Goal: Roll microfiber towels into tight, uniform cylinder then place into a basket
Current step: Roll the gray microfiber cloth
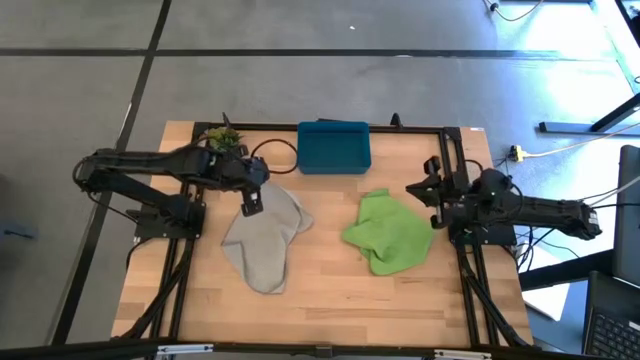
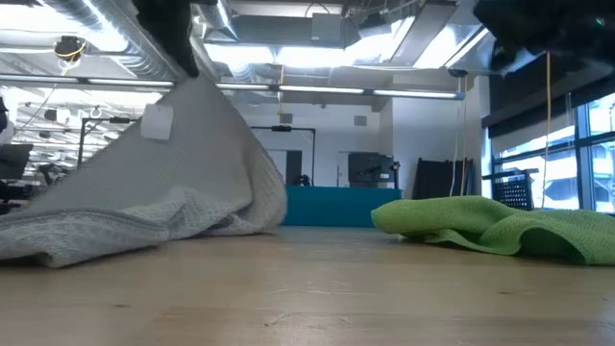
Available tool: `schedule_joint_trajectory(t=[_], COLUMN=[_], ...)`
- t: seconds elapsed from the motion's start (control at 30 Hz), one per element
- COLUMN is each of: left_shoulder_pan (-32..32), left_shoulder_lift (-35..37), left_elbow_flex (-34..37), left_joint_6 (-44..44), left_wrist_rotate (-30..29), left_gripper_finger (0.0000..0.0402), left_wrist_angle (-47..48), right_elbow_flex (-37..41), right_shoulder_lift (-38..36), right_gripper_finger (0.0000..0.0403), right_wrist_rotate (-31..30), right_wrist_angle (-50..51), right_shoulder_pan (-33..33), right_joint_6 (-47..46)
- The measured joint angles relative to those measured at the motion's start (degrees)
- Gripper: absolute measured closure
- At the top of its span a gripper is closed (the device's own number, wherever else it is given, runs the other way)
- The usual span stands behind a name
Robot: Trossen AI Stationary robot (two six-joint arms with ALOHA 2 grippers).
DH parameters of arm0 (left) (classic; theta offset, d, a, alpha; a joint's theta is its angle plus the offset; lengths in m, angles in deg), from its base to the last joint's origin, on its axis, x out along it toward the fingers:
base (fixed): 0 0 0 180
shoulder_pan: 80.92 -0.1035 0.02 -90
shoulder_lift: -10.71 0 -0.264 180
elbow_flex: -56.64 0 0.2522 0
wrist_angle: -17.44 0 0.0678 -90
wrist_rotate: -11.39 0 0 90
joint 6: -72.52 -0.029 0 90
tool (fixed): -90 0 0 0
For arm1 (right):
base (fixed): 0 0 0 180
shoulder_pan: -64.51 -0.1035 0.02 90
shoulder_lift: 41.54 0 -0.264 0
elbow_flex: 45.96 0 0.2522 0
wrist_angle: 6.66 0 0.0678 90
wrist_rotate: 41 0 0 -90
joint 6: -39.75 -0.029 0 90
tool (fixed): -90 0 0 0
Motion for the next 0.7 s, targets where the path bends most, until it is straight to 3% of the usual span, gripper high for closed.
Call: schedule_joint_trajectory(t=[0.2, 0.43, 0.7], left_shoulder_pan=[0.02, 0.04, 0.02], left_shoulder_lift=[0.00, 0.04, 0.04], left_elbow_flex=[-3.01, -7.87, -9.54], left_joint_6=[-1.36, -4.04, -5.47], left_wrist_rotate=[0.00, 0.05, 0.72], left_gripper_finger=[0.0401, 0.0401, 0.0402], left_wrist_angle=[1.67, 5.59, 7.48], right_elbow_flex=[-13.29, -29.86, -47.86], right_shoulder_lift=[18.18, 41.29, 59.32], right_gripper_finger=[0.0375, 0.0375, 0.0375], right_wrist_rotate=[0.02, 0.17, 0.29], right_wrist_angle=[6.37, 12.04, 17.33], right_shoulder_pan=[-0.22, -3.82, -5.22], right_joint_6=[1.68, 10.14, 8.29])
